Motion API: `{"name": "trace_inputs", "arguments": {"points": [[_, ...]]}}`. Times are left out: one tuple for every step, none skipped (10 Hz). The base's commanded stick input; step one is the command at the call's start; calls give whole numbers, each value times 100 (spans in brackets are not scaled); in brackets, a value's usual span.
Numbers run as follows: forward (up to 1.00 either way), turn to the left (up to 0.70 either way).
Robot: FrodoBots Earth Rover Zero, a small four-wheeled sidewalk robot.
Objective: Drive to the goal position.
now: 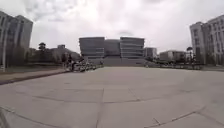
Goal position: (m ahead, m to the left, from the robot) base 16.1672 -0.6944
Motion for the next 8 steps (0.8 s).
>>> {"name": "trace_inputs", "arguments": {"points": [[70, 8], [70, 0], [70, 0], [70, 0], [70, 0], [70, 0], [70, 0], [70, 0]]}}
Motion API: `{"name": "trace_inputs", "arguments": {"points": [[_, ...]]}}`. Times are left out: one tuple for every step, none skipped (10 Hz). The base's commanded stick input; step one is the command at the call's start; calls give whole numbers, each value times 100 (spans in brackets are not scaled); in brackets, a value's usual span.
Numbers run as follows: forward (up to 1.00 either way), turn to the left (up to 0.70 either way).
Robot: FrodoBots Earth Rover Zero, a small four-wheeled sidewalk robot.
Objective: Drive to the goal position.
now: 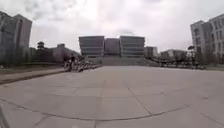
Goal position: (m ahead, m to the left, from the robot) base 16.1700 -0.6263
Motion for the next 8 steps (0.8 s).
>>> {"name": "trace_inputs", "arguments": {"points": [[70, 0], [70, 0], [70, 0], [70, 0], [70, 0], [70, 0], [70, 2], [70, 6]]}}
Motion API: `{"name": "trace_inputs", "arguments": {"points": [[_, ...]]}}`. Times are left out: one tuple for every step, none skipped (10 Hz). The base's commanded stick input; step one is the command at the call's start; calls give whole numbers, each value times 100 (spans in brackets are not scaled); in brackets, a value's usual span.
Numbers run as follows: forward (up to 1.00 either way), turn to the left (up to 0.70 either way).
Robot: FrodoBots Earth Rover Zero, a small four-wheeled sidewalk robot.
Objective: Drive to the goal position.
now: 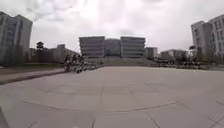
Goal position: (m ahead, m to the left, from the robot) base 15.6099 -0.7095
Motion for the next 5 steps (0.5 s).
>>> {"name": "trace_inputs", "arguments": {"points": [[70, 13], [70, 3], [70, 0], [70, 0], [70, 0]]}}
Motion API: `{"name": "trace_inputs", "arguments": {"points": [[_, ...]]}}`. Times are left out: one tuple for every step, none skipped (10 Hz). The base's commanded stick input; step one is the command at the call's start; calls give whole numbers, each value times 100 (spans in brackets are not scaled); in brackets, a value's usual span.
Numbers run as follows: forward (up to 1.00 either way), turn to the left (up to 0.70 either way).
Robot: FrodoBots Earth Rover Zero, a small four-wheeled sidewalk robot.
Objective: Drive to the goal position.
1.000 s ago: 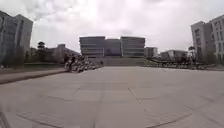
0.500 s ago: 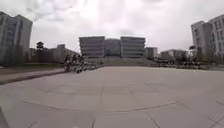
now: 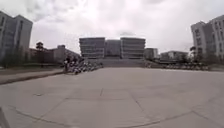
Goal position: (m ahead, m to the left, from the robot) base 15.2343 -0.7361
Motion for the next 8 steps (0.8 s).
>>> {"name": "trace_inputs", "arguments": {"points": [[70, 0], [70, 0], [70, 0], [70, 0], [70, 0], [70, 0], [70, 0], [70, 0]]}}
